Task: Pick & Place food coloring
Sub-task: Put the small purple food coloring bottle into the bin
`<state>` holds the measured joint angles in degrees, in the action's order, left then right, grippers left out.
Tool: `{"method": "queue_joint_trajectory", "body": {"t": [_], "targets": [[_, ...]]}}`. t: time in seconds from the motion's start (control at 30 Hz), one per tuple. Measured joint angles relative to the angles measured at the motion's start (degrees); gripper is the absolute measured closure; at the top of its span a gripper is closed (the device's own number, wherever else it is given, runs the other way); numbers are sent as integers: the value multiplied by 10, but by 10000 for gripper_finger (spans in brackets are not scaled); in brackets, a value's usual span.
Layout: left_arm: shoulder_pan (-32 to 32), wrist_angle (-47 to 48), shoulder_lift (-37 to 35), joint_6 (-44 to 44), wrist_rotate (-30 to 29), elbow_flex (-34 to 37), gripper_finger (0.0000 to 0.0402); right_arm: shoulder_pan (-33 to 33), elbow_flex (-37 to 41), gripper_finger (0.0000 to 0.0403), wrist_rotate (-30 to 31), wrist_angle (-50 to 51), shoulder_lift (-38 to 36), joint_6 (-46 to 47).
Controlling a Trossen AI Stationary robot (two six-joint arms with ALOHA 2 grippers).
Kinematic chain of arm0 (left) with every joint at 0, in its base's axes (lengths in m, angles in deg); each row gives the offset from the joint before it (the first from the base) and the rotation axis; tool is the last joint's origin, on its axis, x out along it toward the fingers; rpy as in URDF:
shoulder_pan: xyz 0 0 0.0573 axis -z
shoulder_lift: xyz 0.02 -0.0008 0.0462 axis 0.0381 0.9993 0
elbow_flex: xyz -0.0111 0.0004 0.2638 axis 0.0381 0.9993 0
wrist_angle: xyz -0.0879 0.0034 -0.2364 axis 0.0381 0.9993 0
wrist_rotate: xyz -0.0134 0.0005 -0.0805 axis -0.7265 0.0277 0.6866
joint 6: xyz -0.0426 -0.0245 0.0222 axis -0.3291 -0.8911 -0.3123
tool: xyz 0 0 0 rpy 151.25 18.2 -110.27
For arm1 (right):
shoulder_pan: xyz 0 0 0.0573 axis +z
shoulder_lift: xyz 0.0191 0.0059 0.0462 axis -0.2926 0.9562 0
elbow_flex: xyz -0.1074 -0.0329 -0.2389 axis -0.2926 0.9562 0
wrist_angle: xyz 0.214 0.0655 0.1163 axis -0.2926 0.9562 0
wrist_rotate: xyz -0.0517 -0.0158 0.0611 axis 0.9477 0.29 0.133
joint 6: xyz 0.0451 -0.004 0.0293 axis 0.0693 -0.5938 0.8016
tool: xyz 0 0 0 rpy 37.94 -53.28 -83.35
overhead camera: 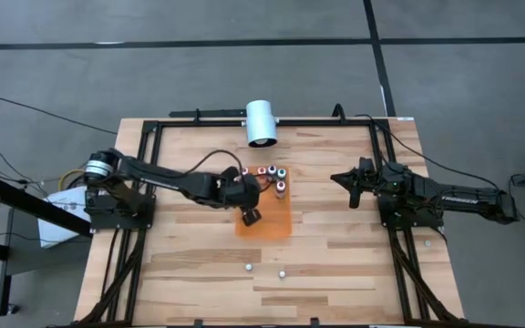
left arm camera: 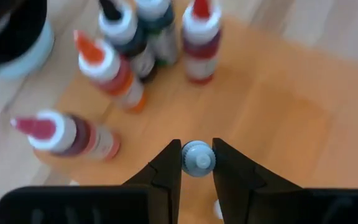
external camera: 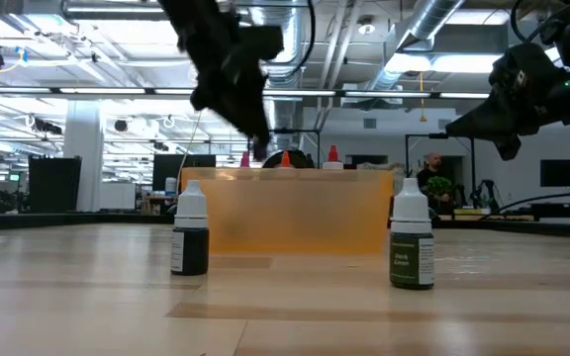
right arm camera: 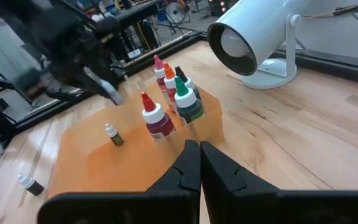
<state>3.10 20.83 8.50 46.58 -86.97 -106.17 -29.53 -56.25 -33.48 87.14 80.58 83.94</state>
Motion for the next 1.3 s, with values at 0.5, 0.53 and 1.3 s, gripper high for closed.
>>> {"method": "queue_joint_trajectory", "body": {"t": [0.5, 0.53, 1.3], "targets": [[-18, -114, 6, -54, 24, 111, 336, 0, 0, 402, 0, 22, 0, 0], [-21, -118, 6, -55, 27, 114, 336, 0, 0, 402, 0, 22, 0, 0], [-39, -131, 6, -17, 67, 118, 336, 0, 0, 402, 5, 22, 0, 0]]}}
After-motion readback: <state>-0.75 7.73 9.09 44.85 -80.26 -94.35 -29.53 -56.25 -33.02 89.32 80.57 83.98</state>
